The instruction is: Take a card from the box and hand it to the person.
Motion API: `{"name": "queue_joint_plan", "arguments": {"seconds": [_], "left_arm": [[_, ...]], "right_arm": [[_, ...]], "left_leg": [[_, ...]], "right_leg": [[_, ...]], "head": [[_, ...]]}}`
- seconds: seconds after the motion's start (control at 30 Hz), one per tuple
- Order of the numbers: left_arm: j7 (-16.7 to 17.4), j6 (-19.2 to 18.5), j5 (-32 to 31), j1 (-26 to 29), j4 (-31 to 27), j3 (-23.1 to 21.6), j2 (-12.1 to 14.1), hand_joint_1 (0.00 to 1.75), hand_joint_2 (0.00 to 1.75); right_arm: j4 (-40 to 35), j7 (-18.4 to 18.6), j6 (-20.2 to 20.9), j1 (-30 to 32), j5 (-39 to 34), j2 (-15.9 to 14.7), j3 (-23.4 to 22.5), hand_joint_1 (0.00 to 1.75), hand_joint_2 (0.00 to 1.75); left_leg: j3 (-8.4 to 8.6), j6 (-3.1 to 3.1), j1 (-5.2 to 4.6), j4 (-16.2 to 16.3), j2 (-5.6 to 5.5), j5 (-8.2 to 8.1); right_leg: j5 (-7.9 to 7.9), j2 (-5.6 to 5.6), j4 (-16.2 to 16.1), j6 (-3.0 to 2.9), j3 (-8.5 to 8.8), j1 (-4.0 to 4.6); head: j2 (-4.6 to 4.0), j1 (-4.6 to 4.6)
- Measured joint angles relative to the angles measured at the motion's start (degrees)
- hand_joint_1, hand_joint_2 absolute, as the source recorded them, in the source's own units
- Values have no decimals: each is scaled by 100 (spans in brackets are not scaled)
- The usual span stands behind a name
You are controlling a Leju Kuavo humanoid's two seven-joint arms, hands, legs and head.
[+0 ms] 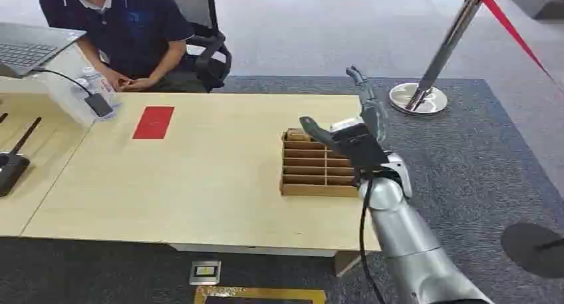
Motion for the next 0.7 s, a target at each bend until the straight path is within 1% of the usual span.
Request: {"name": "queue_joint_plan", "arguments": {"seconds": [0.1, 0.2, 0.27, 0.37, 0.47, 0.57, 0.7], "left_arm": [[59, -9, -72, -1, 0, -22, 24, 0, 0], [166, -20, -125, 1, 0, -68, 48, 0, 0], [236, -17, -144, -1, 2, -101, 57, 0, 0], [308, 11, -155, 3, 0, -116, 63, 0, 0], [350, 18, -164, 3, 0, -125, 70, 0, 0], [367, 20, -166, 11, 2, -129, 88, 0, 0], [378, 26, -160, 19, 2, -138, 101, 0, 0]], "right_arm": [[583, 298, -55, -558, 357, 48, 173, 0, 175], [1193, 694, -217, -1056, 998, 121, 364, 0, 175], [1727, 912, -341, -1397, 1466, 208, 512, 0, 175], [2459, 1257, -539, -1798, 2120, 347, 756, 0, 175], [3132, 1554, -655, -2091, 2570, 476, 990, 0, 175], [3612, 1740, -785, -2233, 2814, 579, 1148, 0, 175], [4047, 1749, -809, -2273, 2829, 682, 1229, 0, 175]], "left_leg": [[0, -1, 0, 0, 0, 1], [-1, -2, 0, 0, -1, 2], [-1, -2, 0, 0, 0, 2], [-1, -2, 1, 0, 0, 3], [-2, -3, 2, 0, -1, 3], [-2, -3, 2, 0, -1, 3], [-2, -2, 1, 0, -3, 3]], "right_leg": [[2, 0, 1, -2, -1, 0], [2, 0, 2, -2, -1, 0], [3, 0, 3, -3, -2, 0], [3, 0, 3, -3, -3, 0], [3, 0, 2, -3, -3, 1], [3, 0, 2, -3, -3, 2], [3, 0, 1, -3, -3, 2]], "head": [[0, 0], [0, -2], [0, -2], [0, -2], [0, -2], [0, -2], [0, 0]]}}
